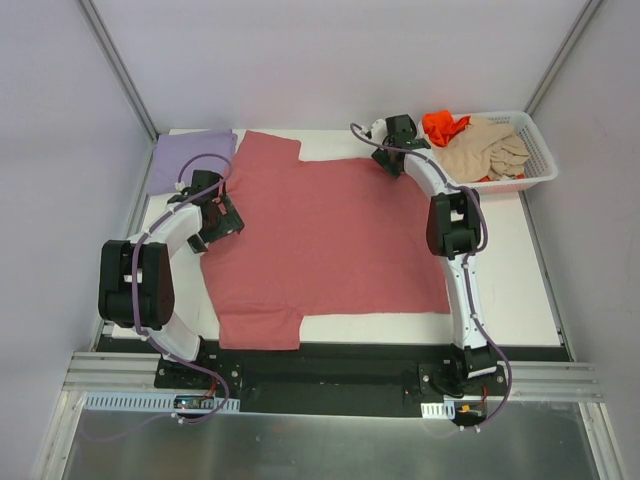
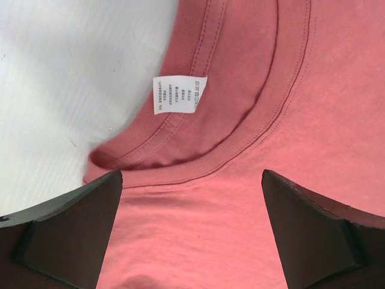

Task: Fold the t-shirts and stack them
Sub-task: Flatten out the tshirt

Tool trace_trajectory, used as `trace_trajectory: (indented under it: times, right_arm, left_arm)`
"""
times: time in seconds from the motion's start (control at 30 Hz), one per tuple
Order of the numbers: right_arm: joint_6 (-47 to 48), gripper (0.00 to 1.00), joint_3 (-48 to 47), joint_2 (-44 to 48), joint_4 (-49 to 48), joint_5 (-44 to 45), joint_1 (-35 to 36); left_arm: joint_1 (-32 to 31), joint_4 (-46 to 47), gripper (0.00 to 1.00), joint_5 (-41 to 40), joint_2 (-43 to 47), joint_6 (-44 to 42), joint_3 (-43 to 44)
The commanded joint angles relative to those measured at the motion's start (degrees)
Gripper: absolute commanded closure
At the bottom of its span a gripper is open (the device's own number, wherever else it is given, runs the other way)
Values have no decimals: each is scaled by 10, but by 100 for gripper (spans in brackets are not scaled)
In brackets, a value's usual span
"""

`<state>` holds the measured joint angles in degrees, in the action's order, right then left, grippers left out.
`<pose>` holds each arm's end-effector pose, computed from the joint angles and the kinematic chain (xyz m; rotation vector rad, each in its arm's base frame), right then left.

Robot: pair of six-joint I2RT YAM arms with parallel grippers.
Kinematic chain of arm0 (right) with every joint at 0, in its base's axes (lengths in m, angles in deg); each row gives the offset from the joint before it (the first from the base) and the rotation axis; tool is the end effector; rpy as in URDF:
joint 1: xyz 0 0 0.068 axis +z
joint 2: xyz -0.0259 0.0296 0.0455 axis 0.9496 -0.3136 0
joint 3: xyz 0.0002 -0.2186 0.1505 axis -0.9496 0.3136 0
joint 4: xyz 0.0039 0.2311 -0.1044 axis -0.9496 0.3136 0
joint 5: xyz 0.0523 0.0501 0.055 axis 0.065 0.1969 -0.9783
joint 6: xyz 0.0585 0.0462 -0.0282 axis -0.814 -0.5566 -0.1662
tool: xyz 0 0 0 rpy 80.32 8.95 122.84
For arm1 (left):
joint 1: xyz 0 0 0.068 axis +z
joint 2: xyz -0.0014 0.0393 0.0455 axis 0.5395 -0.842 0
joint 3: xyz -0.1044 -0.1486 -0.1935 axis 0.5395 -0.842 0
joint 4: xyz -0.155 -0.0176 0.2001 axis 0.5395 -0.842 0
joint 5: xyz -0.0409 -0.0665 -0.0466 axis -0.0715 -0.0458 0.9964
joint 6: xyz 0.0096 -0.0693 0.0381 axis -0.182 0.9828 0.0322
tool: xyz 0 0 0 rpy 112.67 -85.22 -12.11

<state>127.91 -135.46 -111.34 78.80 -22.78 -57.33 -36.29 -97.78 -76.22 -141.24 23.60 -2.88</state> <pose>0.5689 0.1289 0.1516 -1.2310 2.0300 -0.6268 0.3378 -0.0115 0.1705 -0.6899 2.4555 -0.0551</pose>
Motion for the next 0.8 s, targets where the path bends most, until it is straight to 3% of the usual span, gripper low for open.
trace_trajectory:
  times: [0.0,0.07,0.23,0.37,0.53,0.63,0.77]
  right_arm:
    - [-15,29,-17,-26,-83,93,-27]
    - [-27,29,-18,-13,-85,75,-26]
    - [-71,15,1,54,-83,12,-16]
    - [-68,1,44,138,-66,-45,9]
    - [-113,1,159,279,-76,-82,51]
    - [-197,3,249,355,-67,-75,71]
    - [-354,3,405,461,-57,-68,90]
  left_arm:
    - [7,-19,1,-20,-1,-3,25]
    - [6,-19,1,-10,-7,-4,32]
    - [6,-27,1,-6,-6,-2,57]
    - [-4,-45,1,2,50,9,70]
    - [-53,-89,1,-8,141,34,25]
    - [-92,-93,1,-1,199,54,-35]
    - [-115,-91,1,12,208,69,-72]
